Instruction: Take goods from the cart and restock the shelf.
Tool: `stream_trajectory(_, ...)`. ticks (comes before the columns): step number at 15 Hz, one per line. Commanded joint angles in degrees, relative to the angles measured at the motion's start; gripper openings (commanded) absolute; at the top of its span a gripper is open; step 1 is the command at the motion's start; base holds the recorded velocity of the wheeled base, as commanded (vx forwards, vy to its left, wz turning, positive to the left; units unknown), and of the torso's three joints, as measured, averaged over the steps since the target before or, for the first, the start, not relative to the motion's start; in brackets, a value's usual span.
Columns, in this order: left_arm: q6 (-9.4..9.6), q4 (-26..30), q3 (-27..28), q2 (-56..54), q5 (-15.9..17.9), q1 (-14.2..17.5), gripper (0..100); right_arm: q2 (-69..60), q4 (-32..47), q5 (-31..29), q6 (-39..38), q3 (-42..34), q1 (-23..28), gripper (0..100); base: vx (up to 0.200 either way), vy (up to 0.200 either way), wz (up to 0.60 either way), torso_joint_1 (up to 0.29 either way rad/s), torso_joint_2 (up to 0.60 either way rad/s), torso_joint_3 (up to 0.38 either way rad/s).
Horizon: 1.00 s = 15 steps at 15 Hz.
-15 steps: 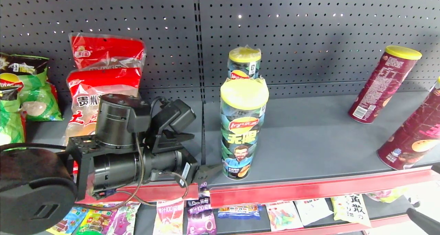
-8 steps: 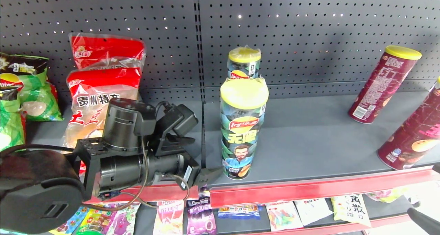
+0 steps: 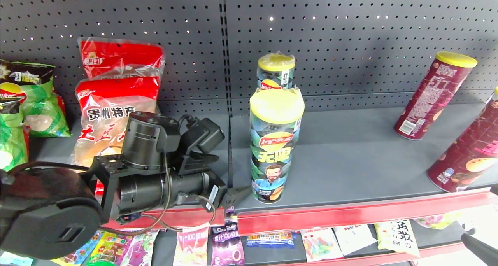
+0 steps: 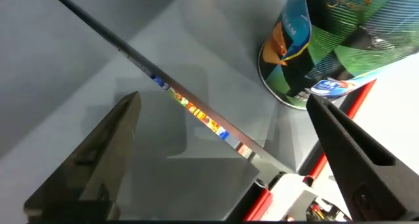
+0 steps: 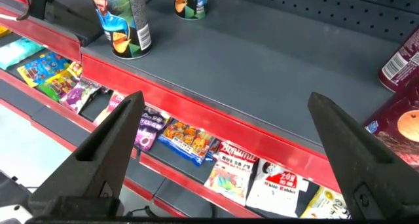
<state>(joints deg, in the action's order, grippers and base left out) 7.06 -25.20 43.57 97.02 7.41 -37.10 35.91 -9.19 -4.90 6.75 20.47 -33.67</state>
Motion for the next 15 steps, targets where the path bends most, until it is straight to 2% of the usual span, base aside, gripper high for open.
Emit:
stream_trajectory(1,-0.03,-0.03,0.02,0.27,-0.03,0.09,100,0.21,-0.04,-0.02,0.01,0.01,0.01,100,0.0,0.0,0.0,0.0,0.0,0.0)
stream_trajectory(9,0.06,-0.03,2.49,2.03,-0.29,0.27,100,0.3,-0.04,-0.02,0.01,-0.08,0.01,100,0.0,0.0,0.0,0.0,0.0,0.0)
stream_trajectory(15,-0.03,-0.03,2.13,1.94,-0.38,0.18,100,0.3,-0.04,-0.02,0.01,-0.08,0.1,100,0.0,0.0,0.0,0.0,0.0,0.0)
